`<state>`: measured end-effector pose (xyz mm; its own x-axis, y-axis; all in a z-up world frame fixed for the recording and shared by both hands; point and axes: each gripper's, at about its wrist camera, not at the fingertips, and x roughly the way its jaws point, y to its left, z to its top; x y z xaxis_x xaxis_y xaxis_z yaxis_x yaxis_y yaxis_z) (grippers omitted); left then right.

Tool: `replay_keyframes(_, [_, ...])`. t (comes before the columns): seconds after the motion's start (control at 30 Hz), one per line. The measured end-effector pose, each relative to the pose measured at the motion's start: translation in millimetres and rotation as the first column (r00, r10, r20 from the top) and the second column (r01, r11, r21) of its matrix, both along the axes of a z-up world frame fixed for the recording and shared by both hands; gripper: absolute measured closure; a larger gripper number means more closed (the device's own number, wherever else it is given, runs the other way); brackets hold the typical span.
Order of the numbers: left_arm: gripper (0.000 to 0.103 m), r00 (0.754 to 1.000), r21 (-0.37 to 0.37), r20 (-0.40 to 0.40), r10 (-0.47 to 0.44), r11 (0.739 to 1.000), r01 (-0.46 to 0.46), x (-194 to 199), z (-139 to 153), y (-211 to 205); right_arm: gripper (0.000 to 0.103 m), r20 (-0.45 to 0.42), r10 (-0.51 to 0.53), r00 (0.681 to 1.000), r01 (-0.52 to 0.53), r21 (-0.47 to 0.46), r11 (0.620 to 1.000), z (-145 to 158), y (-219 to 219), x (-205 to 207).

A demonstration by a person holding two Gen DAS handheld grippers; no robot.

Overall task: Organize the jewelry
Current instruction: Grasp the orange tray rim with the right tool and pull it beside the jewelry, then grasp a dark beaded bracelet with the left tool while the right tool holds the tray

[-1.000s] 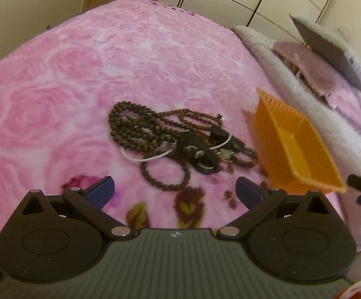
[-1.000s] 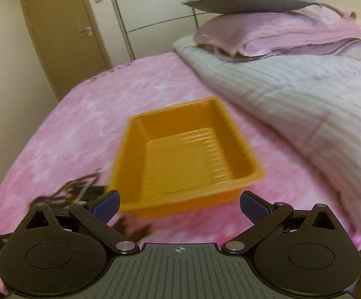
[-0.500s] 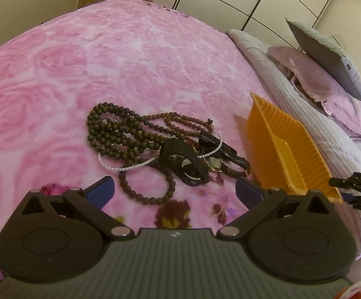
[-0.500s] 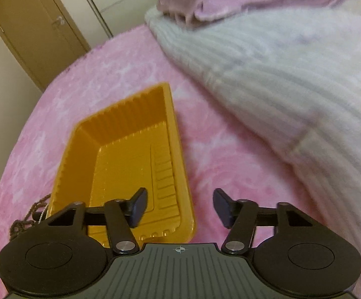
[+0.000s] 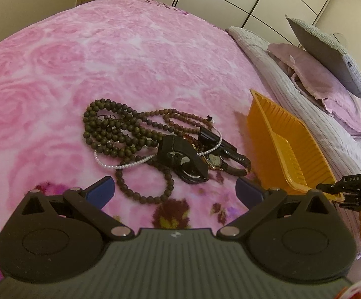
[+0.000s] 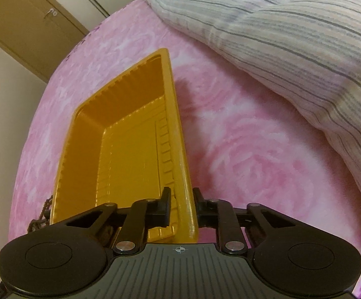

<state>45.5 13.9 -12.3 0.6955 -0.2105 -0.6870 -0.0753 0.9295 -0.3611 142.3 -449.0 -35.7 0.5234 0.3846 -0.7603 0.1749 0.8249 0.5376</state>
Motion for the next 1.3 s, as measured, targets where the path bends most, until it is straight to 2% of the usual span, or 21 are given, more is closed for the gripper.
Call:
replay_keyframes(0.13, [0.001, 1.0, 0.007, -0.002, -0.007, 1.0, 0.007, -1, -1, -3, 0.087, -0.013, 0.006, 1.0, -0.006, -0.002, 1.0, -4, 5, 2])
replay_keyframes(0.17, [0.001, 1.0, 0.008, -0.003, -0.007, 1.0, 0.007, -1, 0, -3, 0.093, -0.017, 0.005, 1.0, -0.005, -0.01, 1.0, -5, 6, 2])
replay_keyframes(0.27, [0.001, 1.0, 0.025, 0.004, -0.007, 1.0, 0.007, -2, 1, -3, 0.093, -0.01, 0.003, 1.0, -0.003, -0.03, 1.0, -1, 11, 1])
replay_keyframes(0.33, [0.001, 1.0, 0.04, 0.011, -0.006, 0.999, 0.005, -2, 1, -3, 0.095, 0.015, 0.018, 1.0, -0.016, -0.085, 0.996, 7, 17, -4])
replay_keyframes(0.4, [0.001, 1.0, 0.049, 0.01, -0.007, 0.999, 0.007, -2, 1, -3, 0.097, 0.05, 0.045, 0.998, -0.035, -0.188, 0.982, 18, 28, -11])
replay_keyframes(0.47, [0.001, 1.0, 0.06, 0.011, -0.01, 0.998, 0.01, -1, 0, -3, 0.097, 0.101, 0.085, 0.991, -0.052, -0.295, 0.954, 30, 42, -20])
replay_keyframes(0.57, [0.001, 1.0, 0.072, 0.009, -0.02, 0.997, 0.02, 0, 0, -4, 0.097, 0.168, 0.155, 0.973, -0.065, -0.448, 0.892, 45, 64, -34])
replay_keyframes(0.67, [0.001, 1.0, 0.071, 0.01, -0.025, 0.997, 0.024, 0, -1, -3, 0.097, 0.21, 0.202, 0.957, -0.062, -0.529, 0.846, 51, 79, -44])
replay_keyframes(0.87, [0.003, 0.999, 0.098, 0.013, -0.047, 0.994, 0.046, 6, -2, 0, 0.097, 0.241, 0.267, 0.933, -0.061, -0.627, 0.776, 62, 97, -50])
replay_keyframes(1.07, [0.014, 0.996, 0.144, -0.008, -0.087, 0.986, 0.087, 14, -8, 1, 0.097, 0.219, 0.368, 0.904, -0.09, -0.743, 0.664, 77, 121, -49])
replay_keyframes(1.17, [0.019, 0.993, 0.181, -0.009, -0.114, 0.977, 0.114, 15, -11, -1, 0.098, 0.207, 0.396, 0.895, -0.103, -0.767, 0.633, 77, 127, -50])
replay_keyframes(1.23, [0.027, 0.99, 0.209, -0.005, -0.144, 0.968, 0.142, 15, -13, -3, 0.098, 0.205, 0.4, 0.893, -0.105, -0.77, 0.629, 78, 128, -48])
replay_keyframes(1.3, [0.04, 0.984, 0.245, 0.006, -0.18, 0.954, 0.173, 14, -13, -8, 0.098, 0.203, 0.398, 0.894, -0.104, -0.772, 0.627, 78, 130, -48])
